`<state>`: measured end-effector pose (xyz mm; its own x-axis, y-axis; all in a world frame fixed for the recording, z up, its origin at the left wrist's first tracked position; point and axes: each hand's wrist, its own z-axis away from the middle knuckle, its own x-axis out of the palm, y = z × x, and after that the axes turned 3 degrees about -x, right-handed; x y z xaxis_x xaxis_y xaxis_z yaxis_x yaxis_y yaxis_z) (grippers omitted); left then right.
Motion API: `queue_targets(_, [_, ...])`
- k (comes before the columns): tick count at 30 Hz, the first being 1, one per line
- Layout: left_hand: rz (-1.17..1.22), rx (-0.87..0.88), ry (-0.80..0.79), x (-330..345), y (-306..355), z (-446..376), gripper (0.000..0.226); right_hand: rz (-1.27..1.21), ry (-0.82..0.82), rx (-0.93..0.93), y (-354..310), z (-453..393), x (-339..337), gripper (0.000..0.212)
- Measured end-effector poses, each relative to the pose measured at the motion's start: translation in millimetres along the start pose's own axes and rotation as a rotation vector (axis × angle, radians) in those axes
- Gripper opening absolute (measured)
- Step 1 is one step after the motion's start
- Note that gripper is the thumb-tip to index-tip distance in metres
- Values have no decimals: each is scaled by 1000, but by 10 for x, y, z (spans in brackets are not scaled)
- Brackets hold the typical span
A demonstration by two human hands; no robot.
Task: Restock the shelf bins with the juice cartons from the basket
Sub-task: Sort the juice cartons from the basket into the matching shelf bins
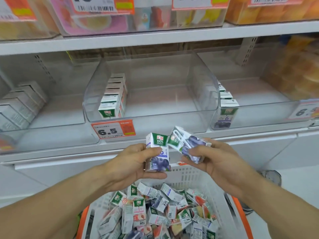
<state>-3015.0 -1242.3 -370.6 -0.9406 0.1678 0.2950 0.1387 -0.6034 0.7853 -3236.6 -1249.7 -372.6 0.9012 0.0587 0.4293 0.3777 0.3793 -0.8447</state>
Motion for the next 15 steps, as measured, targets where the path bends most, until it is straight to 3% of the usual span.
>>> queue_targets(4, [52, 44, 30, 144, -4, -62, 44, 431, 167, -363, 125, 28, 113, 43])
queue_targets(9, [0, 82, -67, 247, -5, -89, 46, 517, -29, -473, 203, 30, 146, 57])
queue_targets(15, [-82, 142, -86, 228, -79, -120, 43, 563, -181, -514, 193, 42, 96, 51])
